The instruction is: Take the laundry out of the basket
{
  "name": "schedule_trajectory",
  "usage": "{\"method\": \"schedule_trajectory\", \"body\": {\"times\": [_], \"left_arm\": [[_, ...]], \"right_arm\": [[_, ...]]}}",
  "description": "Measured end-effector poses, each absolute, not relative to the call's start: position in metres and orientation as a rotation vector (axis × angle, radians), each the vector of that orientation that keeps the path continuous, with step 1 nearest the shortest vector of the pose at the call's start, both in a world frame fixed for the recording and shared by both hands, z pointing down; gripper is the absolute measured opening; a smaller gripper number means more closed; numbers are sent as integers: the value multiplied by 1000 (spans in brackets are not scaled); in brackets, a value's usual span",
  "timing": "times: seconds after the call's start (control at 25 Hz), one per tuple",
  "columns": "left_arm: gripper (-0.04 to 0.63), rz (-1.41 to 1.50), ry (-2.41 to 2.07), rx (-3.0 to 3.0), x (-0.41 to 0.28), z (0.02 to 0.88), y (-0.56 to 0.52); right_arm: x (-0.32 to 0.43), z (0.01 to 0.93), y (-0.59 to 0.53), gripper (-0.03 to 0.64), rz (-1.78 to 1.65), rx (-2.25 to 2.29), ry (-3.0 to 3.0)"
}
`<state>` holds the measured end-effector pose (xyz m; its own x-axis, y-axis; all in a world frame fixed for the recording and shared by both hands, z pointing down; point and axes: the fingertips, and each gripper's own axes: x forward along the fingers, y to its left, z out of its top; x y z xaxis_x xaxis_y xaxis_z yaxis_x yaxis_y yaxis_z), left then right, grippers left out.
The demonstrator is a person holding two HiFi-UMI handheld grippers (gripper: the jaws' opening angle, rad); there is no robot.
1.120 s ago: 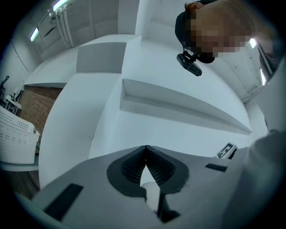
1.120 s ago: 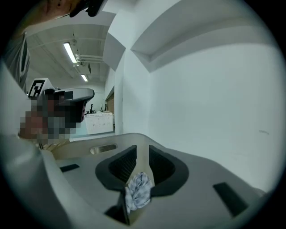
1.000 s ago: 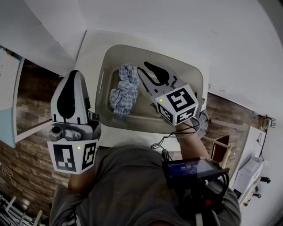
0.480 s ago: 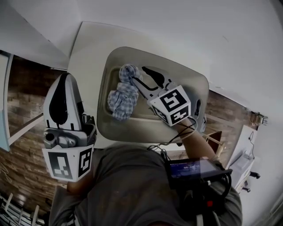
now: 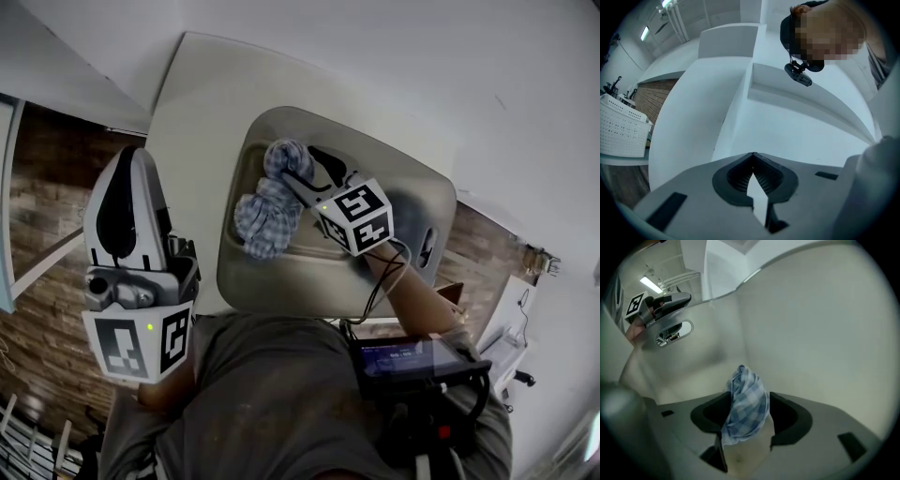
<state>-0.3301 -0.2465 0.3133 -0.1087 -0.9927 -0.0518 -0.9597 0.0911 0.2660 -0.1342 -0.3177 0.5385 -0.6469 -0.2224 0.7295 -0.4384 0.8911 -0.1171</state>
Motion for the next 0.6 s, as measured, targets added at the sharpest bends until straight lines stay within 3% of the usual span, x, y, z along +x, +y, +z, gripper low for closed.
{"method": "schedule_trajectory", "body": {"times": [0.16, 0.28, 0.4, 0.6], "left_arm": [[8, -351, -2209, 1994, -329, 315, -248], [8, -351, -2209, 1993, -328, 314, -247], [8, -354, -2220, 1999, -327, 309, -243], [8, -364, -2243, 2044, -321, 291, -236]], "right_arm": [[-132, 550, -320, 258, 465, 482, -2276], [-139, 551, -315, 158, 456, 444, -2276], [-146, 545, -309, 103, 401, 415, -2289], [-150, 514, -307, 87, 281, 425, -2354]]}}
